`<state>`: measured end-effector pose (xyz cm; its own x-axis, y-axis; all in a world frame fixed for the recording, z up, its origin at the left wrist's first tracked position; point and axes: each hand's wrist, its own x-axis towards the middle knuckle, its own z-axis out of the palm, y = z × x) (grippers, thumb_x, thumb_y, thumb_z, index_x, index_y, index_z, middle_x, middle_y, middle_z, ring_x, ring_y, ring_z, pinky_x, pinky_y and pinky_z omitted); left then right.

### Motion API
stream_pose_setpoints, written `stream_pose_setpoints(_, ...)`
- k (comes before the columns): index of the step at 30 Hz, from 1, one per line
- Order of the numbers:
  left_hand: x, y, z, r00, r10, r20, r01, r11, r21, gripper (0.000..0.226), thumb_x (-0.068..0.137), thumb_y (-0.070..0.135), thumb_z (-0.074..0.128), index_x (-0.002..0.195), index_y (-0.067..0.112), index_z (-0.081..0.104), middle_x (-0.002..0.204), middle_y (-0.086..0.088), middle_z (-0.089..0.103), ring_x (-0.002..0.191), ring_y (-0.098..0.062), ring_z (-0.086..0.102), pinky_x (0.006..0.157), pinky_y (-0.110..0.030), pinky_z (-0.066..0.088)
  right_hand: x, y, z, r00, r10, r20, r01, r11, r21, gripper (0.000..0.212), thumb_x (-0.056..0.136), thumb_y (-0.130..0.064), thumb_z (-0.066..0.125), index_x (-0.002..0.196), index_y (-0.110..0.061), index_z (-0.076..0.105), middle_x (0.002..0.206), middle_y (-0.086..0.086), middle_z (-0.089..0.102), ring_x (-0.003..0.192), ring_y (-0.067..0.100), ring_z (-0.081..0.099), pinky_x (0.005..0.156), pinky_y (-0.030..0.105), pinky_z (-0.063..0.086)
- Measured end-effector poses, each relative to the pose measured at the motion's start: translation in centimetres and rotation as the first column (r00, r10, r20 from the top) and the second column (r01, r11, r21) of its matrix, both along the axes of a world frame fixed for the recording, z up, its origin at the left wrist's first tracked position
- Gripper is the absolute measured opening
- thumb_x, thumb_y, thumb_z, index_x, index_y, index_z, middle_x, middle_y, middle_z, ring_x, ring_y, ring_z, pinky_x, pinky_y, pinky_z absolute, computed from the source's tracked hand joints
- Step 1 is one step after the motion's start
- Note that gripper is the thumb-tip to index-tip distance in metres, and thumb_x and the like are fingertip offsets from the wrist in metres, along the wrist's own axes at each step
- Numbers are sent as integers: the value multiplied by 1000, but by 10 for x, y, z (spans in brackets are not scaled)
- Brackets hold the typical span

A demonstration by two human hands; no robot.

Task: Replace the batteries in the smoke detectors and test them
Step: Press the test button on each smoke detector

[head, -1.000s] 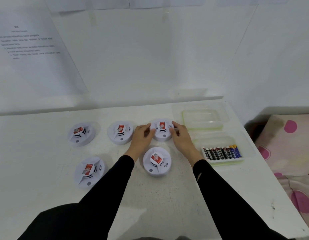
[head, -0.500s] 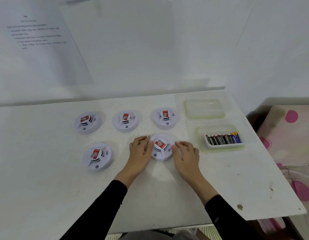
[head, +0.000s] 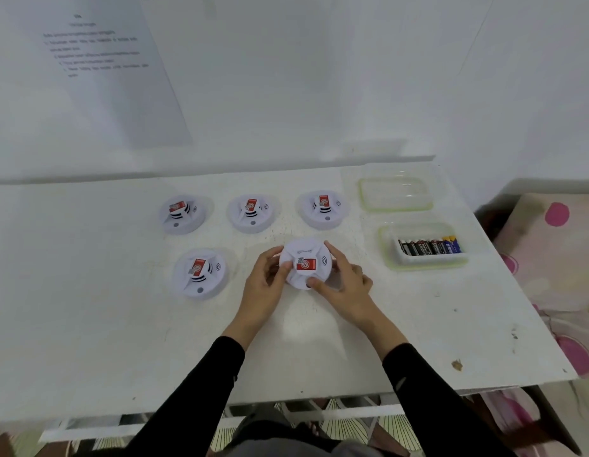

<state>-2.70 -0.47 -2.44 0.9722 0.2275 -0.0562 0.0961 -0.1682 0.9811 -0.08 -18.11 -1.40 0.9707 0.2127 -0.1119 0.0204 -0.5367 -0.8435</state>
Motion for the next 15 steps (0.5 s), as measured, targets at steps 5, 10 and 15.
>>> stream_pose_setpoints(5,-5,-3,5,999,-17,37,15,999,50,35,101,30,56,136,28,60,127,20,65,115,9,58,91,-10,47,1,-3,-9,999,-37,4,37,998,55,72,73,-59,64,138,-45,36,132,-20,48,126,9,33,100,27,12)
stream_pose_setpoints(10,-7,-3,2,999,-12,39,10,999,43,39,101,32,56,139,27,57,132,16,64,119,7,57,91,-7,45,-2,-2,-12,997,-43,63,41,999,34,67,79,-54,65,138,-43,37,130,-18,49,125,11,35,99,28,12)
stream_pose_setpoints(15,-8,-2,0,999,-13,38,11,999,46,40,101,34,57,140,27,56,134,15,63,119,8,57,91,-6,45,-2,-2,-12,998,-27,64,25,999,20,68,80,-56,63,140,-44,34,132,-17,48,125,11,34,99,27,11)
